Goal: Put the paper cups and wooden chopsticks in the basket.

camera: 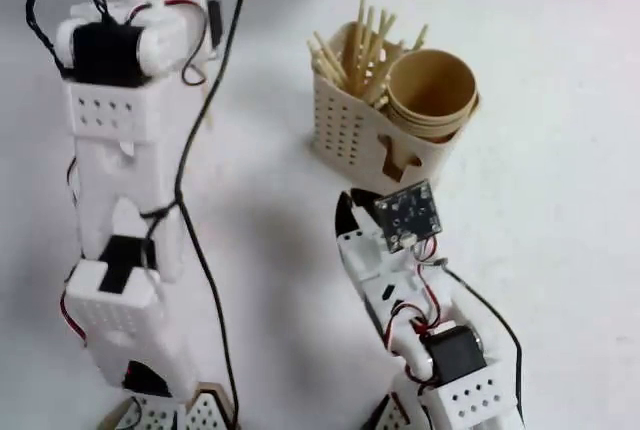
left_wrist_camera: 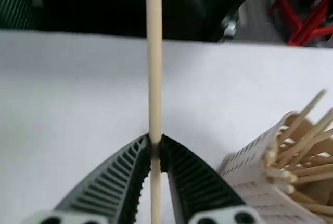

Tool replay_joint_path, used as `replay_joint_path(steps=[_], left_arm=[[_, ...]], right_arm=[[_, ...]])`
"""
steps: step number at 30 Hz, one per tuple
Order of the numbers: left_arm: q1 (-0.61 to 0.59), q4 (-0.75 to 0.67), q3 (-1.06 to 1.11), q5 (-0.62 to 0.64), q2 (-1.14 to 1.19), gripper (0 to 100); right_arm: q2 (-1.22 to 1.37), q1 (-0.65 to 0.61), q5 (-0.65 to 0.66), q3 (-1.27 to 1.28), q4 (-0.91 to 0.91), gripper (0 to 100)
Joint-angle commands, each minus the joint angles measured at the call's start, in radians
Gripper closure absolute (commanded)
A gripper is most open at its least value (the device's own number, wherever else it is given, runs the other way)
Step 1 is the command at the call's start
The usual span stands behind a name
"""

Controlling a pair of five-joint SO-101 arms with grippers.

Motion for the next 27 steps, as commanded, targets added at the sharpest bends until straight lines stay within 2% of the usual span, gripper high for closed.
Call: replay_joint_path(steps=[1,12,17,27], left_arm=[[0.111,-0.129,-0.12,-0.005,-0.073,98],[0.335,-0.471,-0.14,-0.031,-0.07,98],[0.409,-0.531,-0.081,-0.097,-0.05,98],[0.409,-0.58,-0.041,-0.097,0.108,98]], right_arm=[[-0.013,-0.056,0.077,-0.003,0.047,96.4],[-0.013,-0.087,0.094,0.012,0.059,96.4],[-0.013,-0.087,0.094,0.012,0.059,96.4],[-0.015,-0.079,0.095,0.011,0.059,96.4]])
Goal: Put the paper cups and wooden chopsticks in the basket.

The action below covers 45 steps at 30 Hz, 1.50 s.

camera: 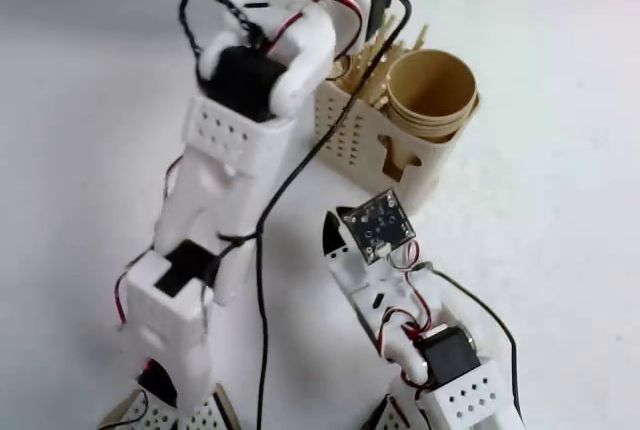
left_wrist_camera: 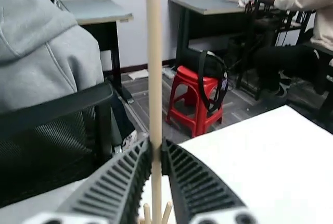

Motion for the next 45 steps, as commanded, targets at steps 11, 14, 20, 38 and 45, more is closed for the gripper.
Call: replay_joint_path(steps=[11,14,20,38,45], left_arm=[[-0.028,-0.023,-0.012,0.0,0.104,86],[-0.047,-0.023,-0.012,0.0,0.101,83],[-0.056,0.086,-0.014,-0.003,0.038,83],[-0.005,0.529,-0.012,-0.095,-0.461,98],[0.059,0.644,-0.005,-0.143,-0.704,98]], right_arm=[[-0.015,-0.002,0.008,-0.011,-0.004,96.2],[-0.015,-0.002,0.008,-0.011,-0.004,96.1],[-0.015,-0.002,0.008,-0.011,-0.005,96.1],[-0.015,-0.002,0.006,-0.011,-0.002,96.4],[-0.015,-0.002,-0.002,-0.018,0.005,96.4]])
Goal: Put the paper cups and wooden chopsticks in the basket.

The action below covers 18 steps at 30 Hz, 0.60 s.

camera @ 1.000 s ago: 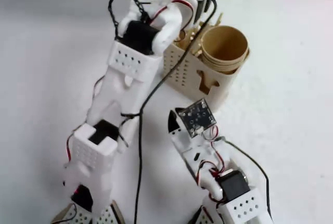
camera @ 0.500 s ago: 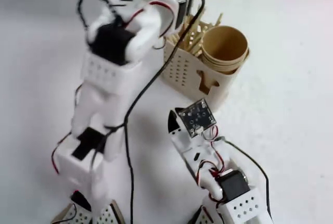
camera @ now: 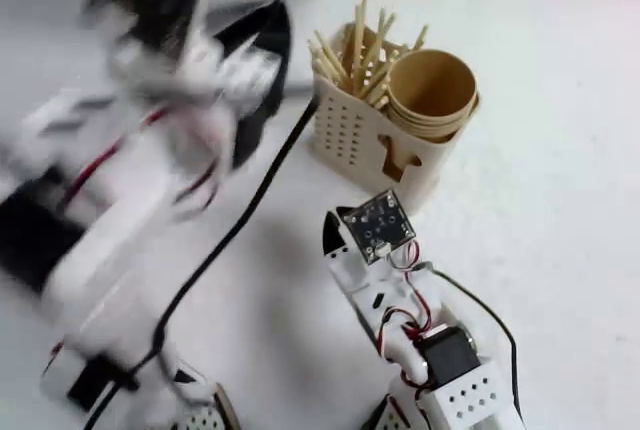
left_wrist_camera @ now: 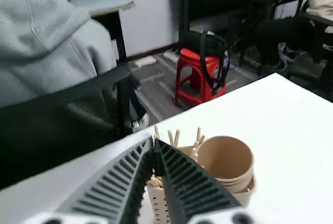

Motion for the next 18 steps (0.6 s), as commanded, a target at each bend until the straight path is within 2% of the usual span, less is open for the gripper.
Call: replay_joint_path(steps=[1,10,14,18], left_arm=[[0.041,0.051,-0.005,-0.029,-0.177,98],[-0.05,0.095,-0.002,-0.037,-0.438,98],[-0.097,0.097,0.077,-0.037,-0.532,98],[-0.13,0.094,0.242,-0.037,-0.667,98]], right_arm=[[-0.015,-0.001,-0.002,-0.031,0.007,96.4],[-0.015,0.018,0.005,-0.325,0.375,96.5],[-0.015,0.101,0.006,-0.353,0.417,96.5],[-0.021,0.203,0.006,-0.354,0.444,96.5]])
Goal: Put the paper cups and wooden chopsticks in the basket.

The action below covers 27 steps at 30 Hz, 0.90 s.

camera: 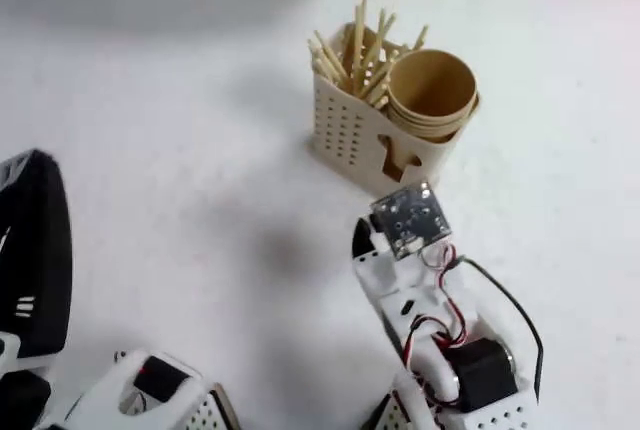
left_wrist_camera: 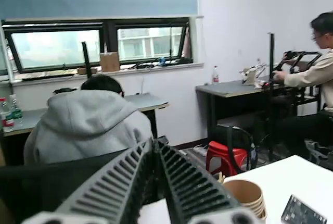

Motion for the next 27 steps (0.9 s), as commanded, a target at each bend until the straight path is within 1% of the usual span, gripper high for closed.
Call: replay_joint_path(steps=[1,4,8,12,16,21,23,27], left_arm=[[-0.024,-0.002,0.192,-0.014,-0.139,98],[-0.025,-0.026,0.347,-0.014,-0.257,98],[-0.025,-0.083,0.615,-0.014,-0.418,98],[-0.027,-0.181,0.91,-0.014,-0.619,98],[-0.027,-0.311,1.217,-0.015,-0.84,98],[-0.027,-0.431,1.567,-0.087,-1.061,98],[-0.056,-0.459,1.671,-0.101,-1.125,98],[-0.168,-0.477,1.775,-0.097,-1.119,98]], right_arm=[[-0.025,0.111,0.006,-0.054,0.045,96.5],[-0.117,0.145,0.006,-0.058,0.111,96.4],[-0.278,0.159,0.008,-0.044,0.185,96.1],[-0.239,0.232,0.008,-0.021,0.174,96.1],[-0.265,0.274,0.005,0.005,0.176,96.1],[-0.265,0.314,-0.002,0.008,0.179,96.3],[-0.265,0.317,-0.002,0.009,0.179,96.4],[-0.263,0.317,-0.002,0.032,0.176,96.4]])
